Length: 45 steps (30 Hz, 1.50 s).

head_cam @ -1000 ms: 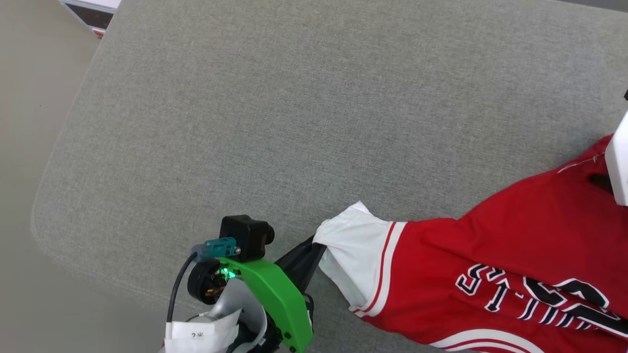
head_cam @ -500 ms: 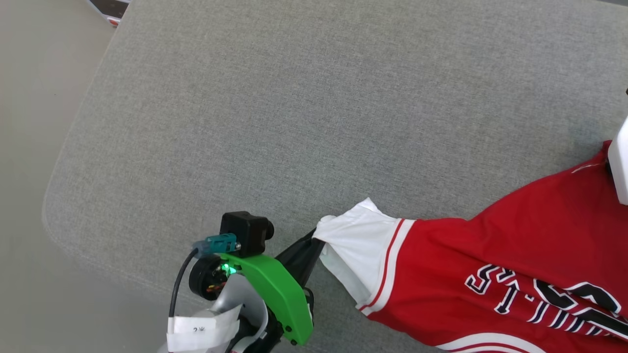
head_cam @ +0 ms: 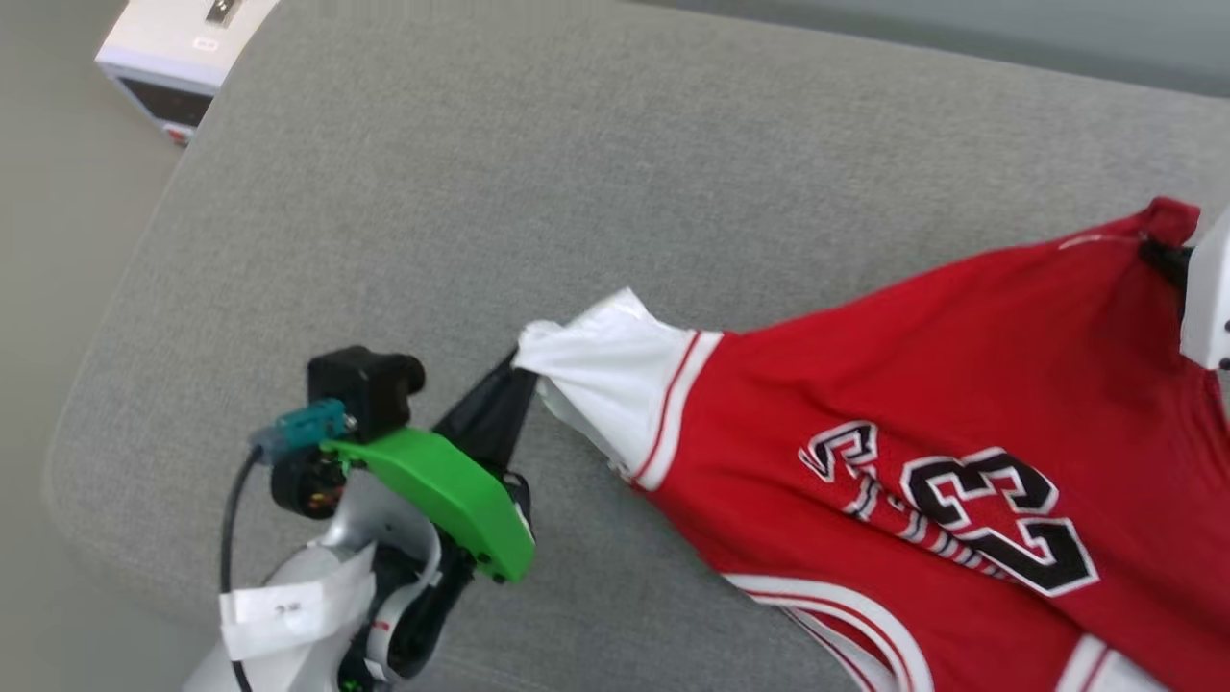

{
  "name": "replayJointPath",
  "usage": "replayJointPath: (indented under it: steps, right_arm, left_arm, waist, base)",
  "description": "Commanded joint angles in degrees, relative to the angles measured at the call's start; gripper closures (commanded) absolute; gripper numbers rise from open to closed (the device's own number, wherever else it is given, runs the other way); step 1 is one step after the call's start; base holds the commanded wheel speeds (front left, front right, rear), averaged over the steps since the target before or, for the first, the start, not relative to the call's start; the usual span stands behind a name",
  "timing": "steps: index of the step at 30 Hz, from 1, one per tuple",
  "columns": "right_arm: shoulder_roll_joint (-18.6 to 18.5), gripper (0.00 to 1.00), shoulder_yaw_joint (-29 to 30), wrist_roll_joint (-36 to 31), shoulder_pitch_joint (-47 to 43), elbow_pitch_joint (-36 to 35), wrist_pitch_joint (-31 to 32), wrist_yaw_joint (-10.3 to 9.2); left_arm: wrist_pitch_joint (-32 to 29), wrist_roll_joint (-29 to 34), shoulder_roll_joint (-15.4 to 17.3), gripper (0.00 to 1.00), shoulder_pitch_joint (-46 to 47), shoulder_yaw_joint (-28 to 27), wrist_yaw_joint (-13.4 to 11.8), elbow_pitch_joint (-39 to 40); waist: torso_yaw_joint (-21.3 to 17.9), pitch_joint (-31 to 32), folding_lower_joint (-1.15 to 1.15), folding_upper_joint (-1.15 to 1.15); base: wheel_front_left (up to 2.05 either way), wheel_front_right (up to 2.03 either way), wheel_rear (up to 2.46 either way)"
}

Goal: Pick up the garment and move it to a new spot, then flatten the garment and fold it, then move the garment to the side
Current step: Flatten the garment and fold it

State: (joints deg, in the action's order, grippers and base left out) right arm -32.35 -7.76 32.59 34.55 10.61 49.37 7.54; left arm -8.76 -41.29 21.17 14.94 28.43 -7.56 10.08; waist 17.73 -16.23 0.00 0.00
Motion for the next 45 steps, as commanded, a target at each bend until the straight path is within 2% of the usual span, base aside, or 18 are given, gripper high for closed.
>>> replayJointPath:
  steps: [1, 18, 31, 40, 41, 45]
  right_arm:
    - [0.3, 1.00, 0.3, 0.6, 0.3, -0.8, -1.6, -0.05]
    - [2.6, 1.00, 3.2, 2.2, -1.6, -10.1, -16.1, -0.05]
    - [4.2, 1.00, 8.7, 0.3, -6.8, -18.0, -19.5, -0.05]
    - [6.7, 1.00, 12.3, -1.2, -5.5, -22.6, -20.2, -0.05]
    - [7.1, 1.00, 13.0, -1.9, -4.1, -23.2, -20.3, -0.05]
    - [7.2, 1.00, 13.4, -2.8, -1.8, -23.1, -20.4, -0.05]
  left_arm:
    - [0.8, 0.7, 0.5, 1.00, 1.7, -0.9, -0.4, 0.3]
    - [4.6, 7.0, 5.8, 1.00, 10.0, -9.0, -4.8, 6.6]
    - [4.0, 10.9, 8.7, 1.00, 13.7, -11.4, -7.4, 12.6]
    - [-0.7, 13.0, 12.1, 1.00, 19.8, -11.4, -6.7, 14.1]
    - [-2.5, 13.3, 13.4, 1.00, 23.1, -11.4, -5.5, 13.3]
    - [-4.7, 13.3, 15.5, 1.00, 27.9, -11.7, -3.3, 11.4]
  waist:
    - [-3.4, 3.6, 0.00, 0.00]
    - [-12.0, 11.6, 0.00, 0.00]
    - [-15.0, 14.6, 0.00, 0.00]
    - [-15.9, 13.7, 0.00, 0.00]
    - [-16.0, 12.4, 0.00, 0.00]
    - [-16.2, 9.6, 0.00, 0.00]
  base:
    - [0.00, 0.00, 0.00]
    - [0.00, 0.00, 0.00]
    - [0.00, 0.00, 0.00]
    - [0.00, 0.00, 0.00]
    - [0.00, 0.00, 0.00]
    - [0.00, 0.00, 0.00]
